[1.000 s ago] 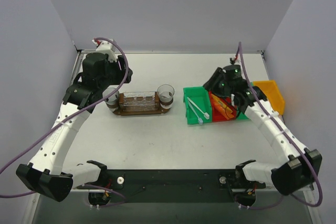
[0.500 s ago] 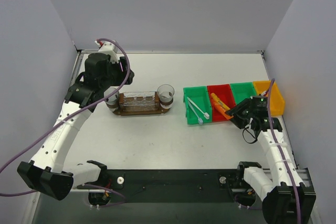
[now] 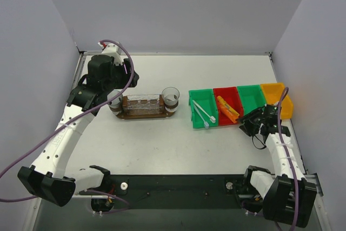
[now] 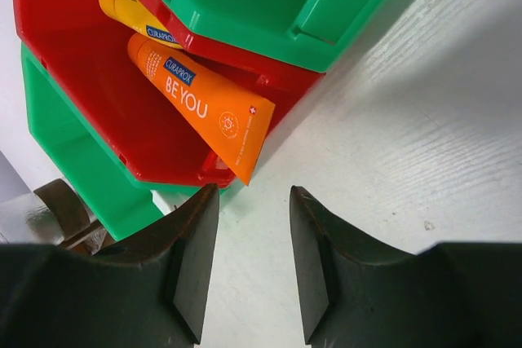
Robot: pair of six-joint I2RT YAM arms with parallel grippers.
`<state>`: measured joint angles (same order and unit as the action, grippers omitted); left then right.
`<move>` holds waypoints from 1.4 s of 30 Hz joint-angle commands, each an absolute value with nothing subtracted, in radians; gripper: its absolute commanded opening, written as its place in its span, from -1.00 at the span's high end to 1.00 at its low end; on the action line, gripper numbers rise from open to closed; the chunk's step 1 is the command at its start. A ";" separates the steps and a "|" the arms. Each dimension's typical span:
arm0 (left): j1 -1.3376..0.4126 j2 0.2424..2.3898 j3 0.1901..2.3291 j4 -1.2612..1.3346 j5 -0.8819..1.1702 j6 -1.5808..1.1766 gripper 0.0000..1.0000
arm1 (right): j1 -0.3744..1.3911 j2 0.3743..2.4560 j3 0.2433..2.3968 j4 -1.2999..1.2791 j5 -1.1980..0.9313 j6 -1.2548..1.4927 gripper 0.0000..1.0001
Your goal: Prepare toiletry sets of a toothbrush and toothpaste on the tray
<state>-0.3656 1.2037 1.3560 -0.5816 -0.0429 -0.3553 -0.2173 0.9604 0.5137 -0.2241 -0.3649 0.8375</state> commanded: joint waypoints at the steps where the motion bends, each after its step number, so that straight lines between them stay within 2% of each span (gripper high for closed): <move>1: -0.370 1.192 1.402 -0.574 -0.032 -0.356 -0.27 | -0.224 1.003 0.496 -0.112 -0.388 0.848 0.29; 19: -0.368 1.196 1.422 -0.584 -0.054 -0.344 -0.27 | -0.229 1.106 0.394 0.135 -0.377 0.960 0.43; 30: -0.368 1.203 1.430 -0.586 -0.063 -0.339 -0.27 | -0.229 1.114 0.394 0.170 -0.382 0.973 0.62; 42: -0.368 1.195 1.428 -0.586 -0.074 -0.331 -0.27 | -0.230 1.037 0.410 0.140 -0.361 1.012 0.72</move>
<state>-0.3656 1.2057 1.3773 -0.5957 -0.0563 -0.3508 -0.2230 1.0821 0.4000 0.1246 -0.3744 0.9806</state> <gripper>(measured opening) 0.636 0.149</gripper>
